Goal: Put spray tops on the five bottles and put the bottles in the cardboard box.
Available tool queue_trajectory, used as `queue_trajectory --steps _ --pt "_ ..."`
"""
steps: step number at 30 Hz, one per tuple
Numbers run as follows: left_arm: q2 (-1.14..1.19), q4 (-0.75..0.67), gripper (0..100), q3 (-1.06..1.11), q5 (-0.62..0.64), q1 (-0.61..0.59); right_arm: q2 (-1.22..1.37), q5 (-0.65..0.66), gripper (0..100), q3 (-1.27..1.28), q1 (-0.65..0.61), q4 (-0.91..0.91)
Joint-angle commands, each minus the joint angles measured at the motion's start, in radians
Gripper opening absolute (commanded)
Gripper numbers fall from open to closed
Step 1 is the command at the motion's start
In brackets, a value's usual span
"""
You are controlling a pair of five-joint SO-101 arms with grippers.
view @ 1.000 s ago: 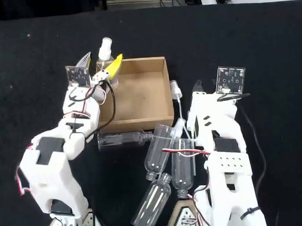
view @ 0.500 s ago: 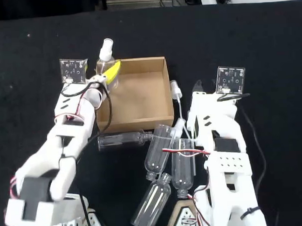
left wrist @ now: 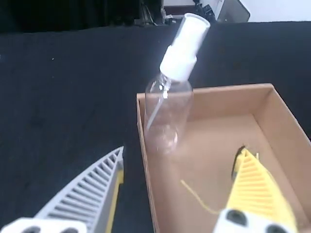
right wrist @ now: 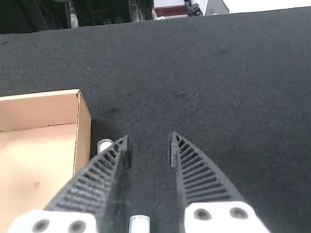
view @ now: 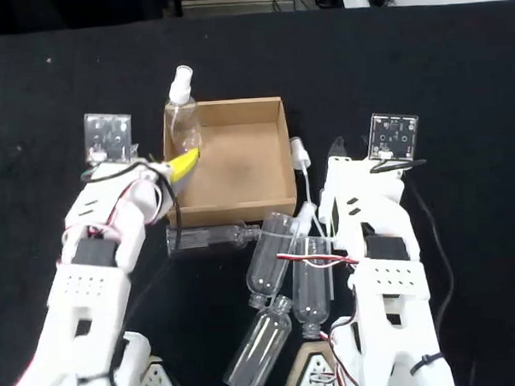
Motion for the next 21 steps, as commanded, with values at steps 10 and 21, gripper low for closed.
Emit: queue_trajectory --steps 10,21 --pt "-0.282 0.258 33 0.143 -0.358 -0.012 -0.007 0.008 11.3 0.031 -0.008 -0.095" --pt "-0.058 0.605 33 -0.113 -0.404 -0.012 -0.007 0.008 11.3 0.033 -0.009 -0.095"
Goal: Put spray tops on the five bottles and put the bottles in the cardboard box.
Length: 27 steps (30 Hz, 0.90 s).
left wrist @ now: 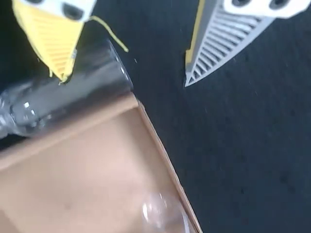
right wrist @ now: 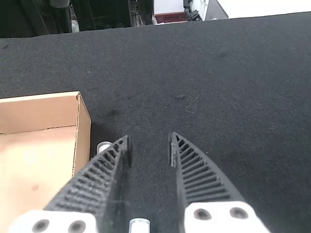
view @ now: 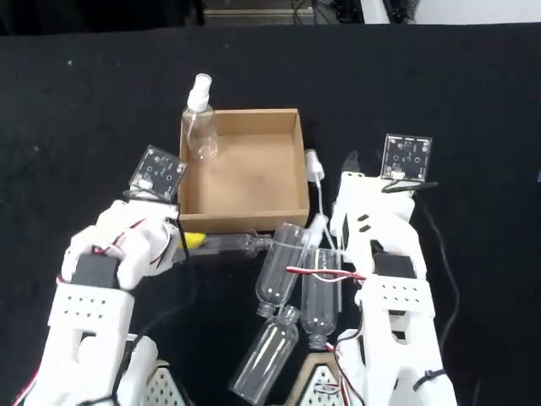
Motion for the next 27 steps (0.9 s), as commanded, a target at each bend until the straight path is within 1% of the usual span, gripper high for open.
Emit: queue_trajectory --steps 1,5,8,11,13,17,21,27 --pt "0.140 -0.011 33 -0.085 -0.006 -0.016 -0.007 0.008 11.3 -0.005 -0.009 -0.029" --pt "0.229 -0.083 33 -0.087 -0.009 -0.108 -0.007 0.008 11.3 -0.005 -0.008 -0.028" --pt "0.232 -0.089 33 -0.084 -0.009 -0.177 -0.007 0.008 11.3 -0.005 -0.009 -0.028" --pt "0.235 -0.095 33 -0.076 -0.003 -0.219 -0.007 0.008 11.3 -0.005 -0.011 -0.028" --pt "0.238 -0.097 33 -0.076 0.000 -0.229 -0.007 0.008 11.3 -0.005 -0.011 -0.028" --pt "0.233 -0.091 33 -0.087 0.081 -0.228 -0.007 0.008 11.3 -0.005 -0.011 -0.028" --pt "0.244 -0.097 33 -0.096 0.129 -0.225 -0.007 0.008 11.3 -0.005 -0.011 -0.028" --pt "0.236 -0.095 33 -0.041 0.124 -0.225 -0.007 0.008 11.3 -0.005 -0.011 -0.028"
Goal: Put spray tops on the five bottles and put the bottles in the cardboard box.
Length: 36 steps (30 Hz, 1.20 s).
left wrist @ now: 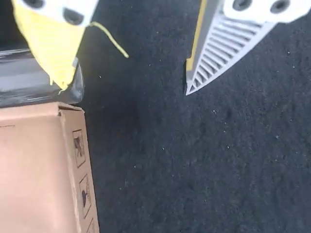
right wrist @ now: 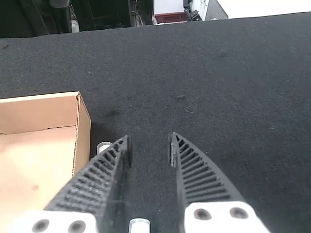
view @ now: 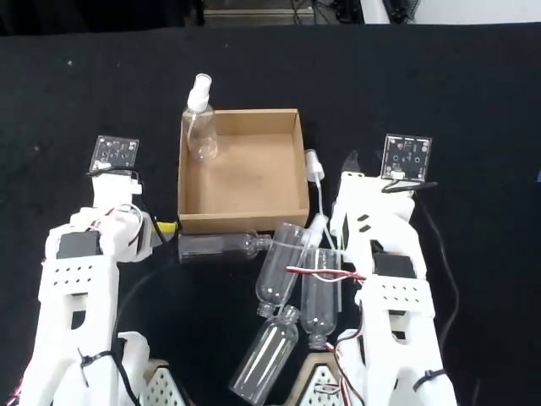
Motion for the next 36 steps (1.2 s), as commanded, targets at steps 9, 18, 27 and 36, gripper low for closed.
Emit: queue_trajectory --steps 9,18,27,36 --pt "-0.009 0.037 33 0.042 0.005 -0.007 -0.007 0.008 11.3 -0.005 -0.011 -0.028" --pt "-0.006 0.275 33 -0.157 -0.046 -0.010 -0.007 0.008 11.3 -0.005 -0.011 -0.029" --pt "0.002 0.176 33 -0.099 0.060 0.111 -0.007 0.008 11.3 -0.005 -0.011 -0.028" --pt "-0.009 0.044 33 0.081 0.051 0.133 -0.007 0.008 11.3 0.001 -0.011 -0.031"
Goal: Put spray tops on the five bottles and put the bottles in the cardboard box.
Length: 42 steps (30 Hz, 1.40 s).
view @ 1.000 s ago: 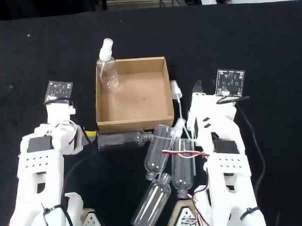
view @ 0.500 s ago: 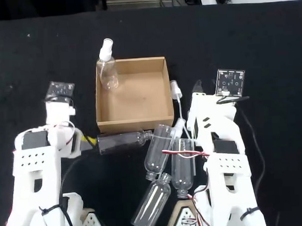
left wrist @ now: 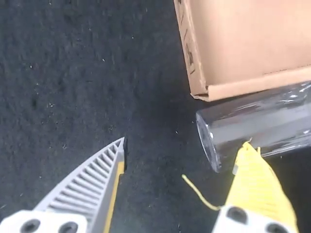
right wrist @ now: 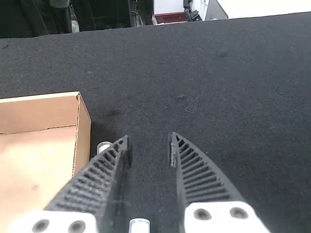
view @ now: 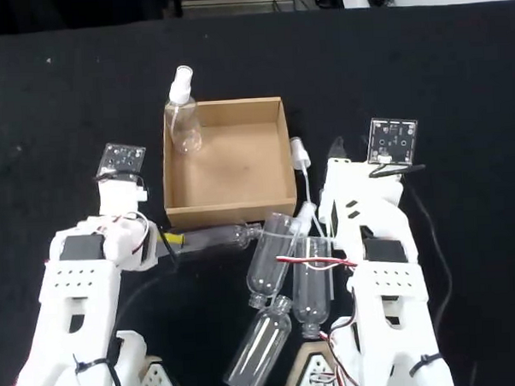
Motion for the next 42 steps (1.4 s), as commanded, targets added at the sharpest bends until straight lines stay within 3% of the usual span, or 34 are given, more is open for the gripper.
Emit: queue_trajectory --steps 1,8,16,22,27,32,38,42 --pt "0.003 0.020 33 0.010 -0.021 0.005 -0.007 0.008 11.3 0.002 -0.011 -0.032" --pt "0.003 0.161 33 -0.041 -0.285 -0.145 -0.007 0.008 11.3 -0.001 -0.011 -0.032" --pt "0.002 0.187 33 -0.085 -0.428 -0.312 -0.007 0.008 11.3 -0.001 -0.011 -0.032" --pt "0.006 0.302 33 -0.240 -0.264 -0.260 -0.007 0.008 11.3 -0.001 -0.011 -0.032" --pt "0.014 0.281 33 -0.243 -0.074 -0.099 -0.007 0.008 11.3 0.001 -0.011 -0.032" --pt "0.014 0.264 33 -0.214 -0.014 0.045 -0.007 0.008 11.3 0.002 -0.011 -0.032" --pt "0.014 0.051 33 -0.074 -0.023 -0.012 -0.007 0.008 11.3 0.002 -0.011 -0.032" --pt "0.014 0.020 33 -0.015 -0.032 -0.093 -0.007 0.008 11.3 0.002 -0.011 -0.032"
